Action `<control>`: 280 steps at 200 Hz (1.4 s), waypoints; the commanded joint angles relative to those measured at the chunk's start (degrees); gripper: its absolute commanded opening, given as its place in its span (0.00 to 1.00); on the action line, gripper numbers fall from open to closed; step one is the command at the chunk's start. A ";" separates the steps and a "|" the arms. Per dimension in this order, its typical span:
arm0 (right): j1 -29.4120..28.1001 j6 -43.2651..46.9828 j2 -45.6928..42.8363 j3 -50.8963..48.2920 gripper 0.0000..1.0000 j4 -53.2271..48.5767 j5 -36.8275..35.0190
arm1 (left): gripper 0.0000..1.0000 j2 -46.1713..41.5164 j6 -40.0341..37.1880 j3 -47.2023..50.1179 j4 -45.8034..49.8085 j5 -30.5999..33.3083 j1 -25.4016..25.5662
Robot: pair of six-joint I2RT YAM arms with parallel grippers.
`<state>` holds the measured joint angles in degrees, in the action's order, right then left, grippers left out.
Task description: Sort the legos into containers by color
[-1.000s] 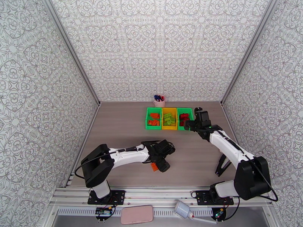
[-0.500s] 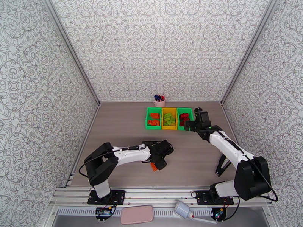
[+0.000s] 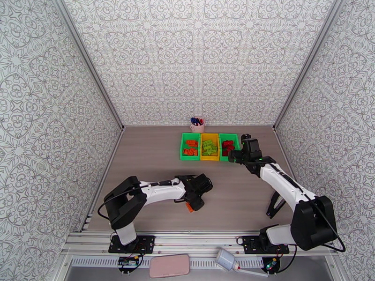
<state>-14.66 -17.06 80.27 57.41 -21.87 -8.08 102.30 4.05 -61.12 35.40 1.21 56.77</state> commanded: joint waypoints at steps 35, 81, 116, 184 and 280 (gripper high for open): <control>0.24 -0.58 -3.81 -1.15 0.93 -0.63 0.93 | 0.40 -4.69 1.49 1.60 -4.81 -0.25 -0.94; 0.24 -1.65 -9.03 -4.92 0.93 -0.16 2.33 | 0.41 -8.85 3.19 4.21 -24.12 1.77 -3.87; 0.28 -2.01 -15.03 -8.64 0.92 -0.22 1.68 | 0.38 -5.26 3.11 0.64 -41.39 1.17 -8.06; 0.24 -2.29 -22.51 -12.40 0.92 -1.54 -0.23 | 0.38 12.76 3.75 -20.29 -51.00 -9.21 -14.40; 0.24 -2.27 -25.42 -12.77 0.92 -4.30 -0.41 | 0.40 37.11 2.83 -54.64 -41.73 -12.29 -14.85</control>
<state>-14.66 -18.63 56.10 45.19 -24.64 -7.25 136.07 7.33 -109.73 -10.37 -9.30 42.11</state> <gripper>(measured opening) 0.919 0.473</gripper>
